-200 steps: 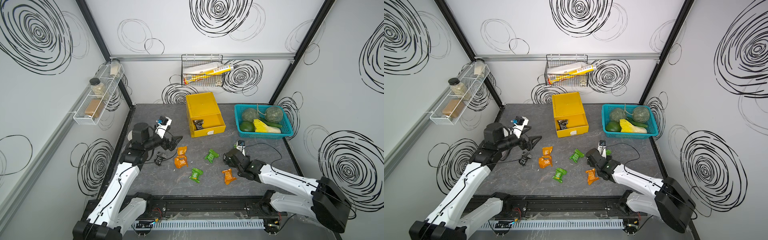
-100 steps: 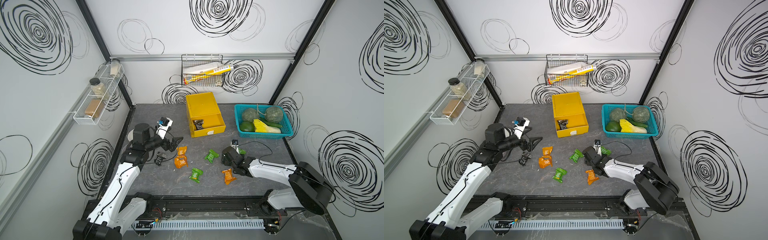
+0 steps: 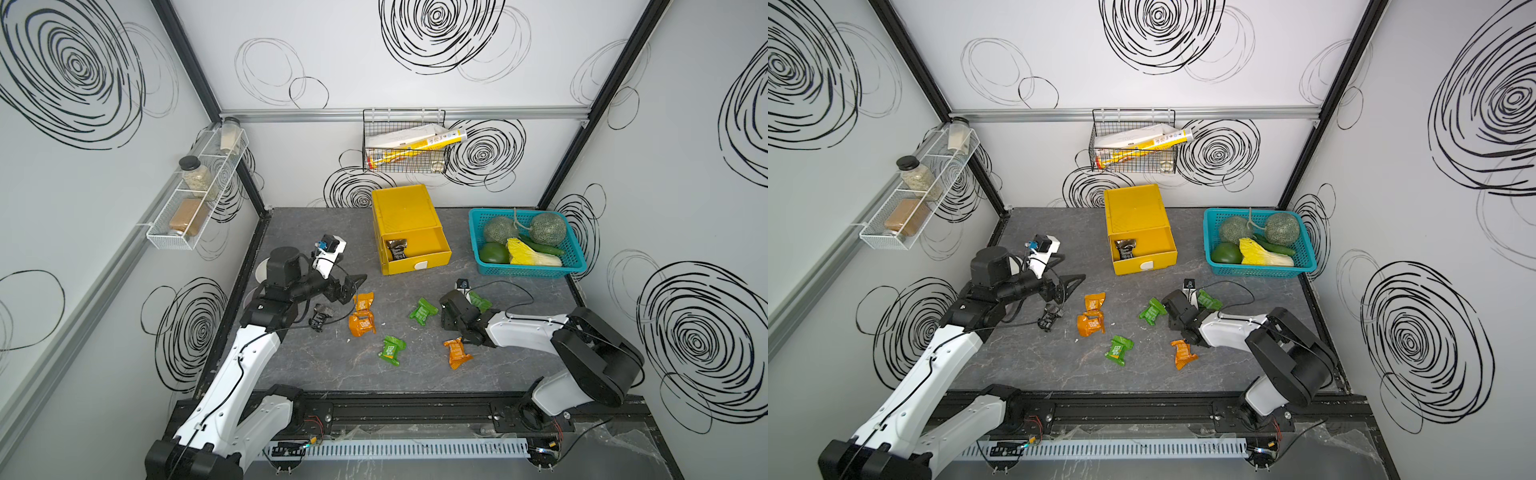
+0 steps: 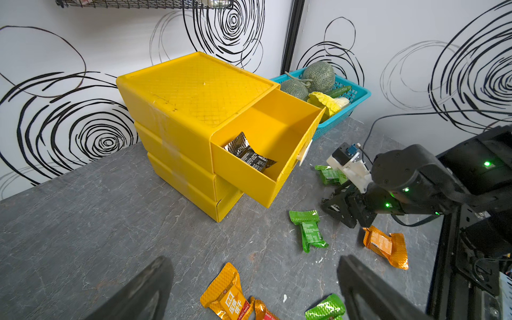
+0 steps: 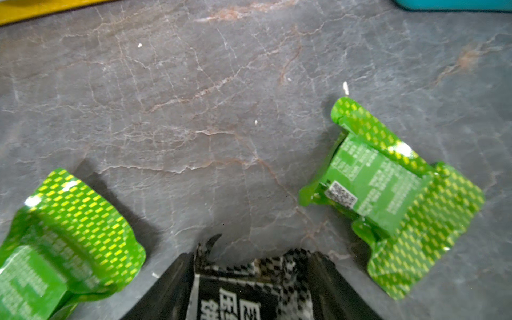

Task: Place the cookies into the drawer by color
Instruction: Pick up the cookie at the center of the board.

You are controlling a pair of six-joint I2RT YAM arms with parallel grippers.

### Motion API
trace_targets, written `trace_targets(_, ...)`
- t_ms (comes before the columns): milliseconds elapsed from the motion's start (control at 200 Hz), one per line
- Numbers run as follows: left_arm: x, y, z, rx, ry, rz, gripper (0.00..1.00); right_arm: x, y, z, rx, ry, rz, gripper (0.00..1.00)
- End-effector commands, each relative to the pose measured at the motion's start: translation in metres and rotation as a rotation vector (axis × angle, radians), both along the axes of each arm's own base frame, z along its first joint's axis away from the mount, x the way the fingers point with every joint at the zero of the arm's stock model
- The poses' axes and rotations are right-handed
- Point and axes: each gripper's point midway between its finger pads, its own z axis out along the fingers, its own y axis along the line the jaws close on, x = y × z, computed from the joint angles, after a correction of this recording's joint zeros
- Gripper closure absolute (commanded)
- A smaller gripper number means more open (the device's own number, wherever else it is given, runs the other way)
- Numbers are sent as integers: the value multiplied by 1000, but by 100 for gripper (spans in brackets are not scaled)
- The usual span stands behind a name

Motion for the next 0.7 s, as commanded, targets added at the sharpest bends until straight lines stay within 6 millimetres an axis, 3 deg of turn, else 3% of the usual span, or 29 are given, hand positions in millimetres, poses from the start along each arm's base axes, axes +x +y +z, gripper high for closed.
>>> trace_targets(0, 0, -1, 12, 3, -61, -11, 1, -2, 2, -10, 13, 31, 7, 36)
trace_targets(120, 0, -3, 12, 3, -62, -18, 1, -7, -2, -18, -2, 57, 3, 42)
trace_targets(345, 0, -3, 11, 2, -61, -19, 1, -14, -9, -12, 6, 52, -9, 54)
trace_targets(696, 0, -1, 11, 5, -59, -12, 1, -21, -19, 17, 30, 15, -24, 58)
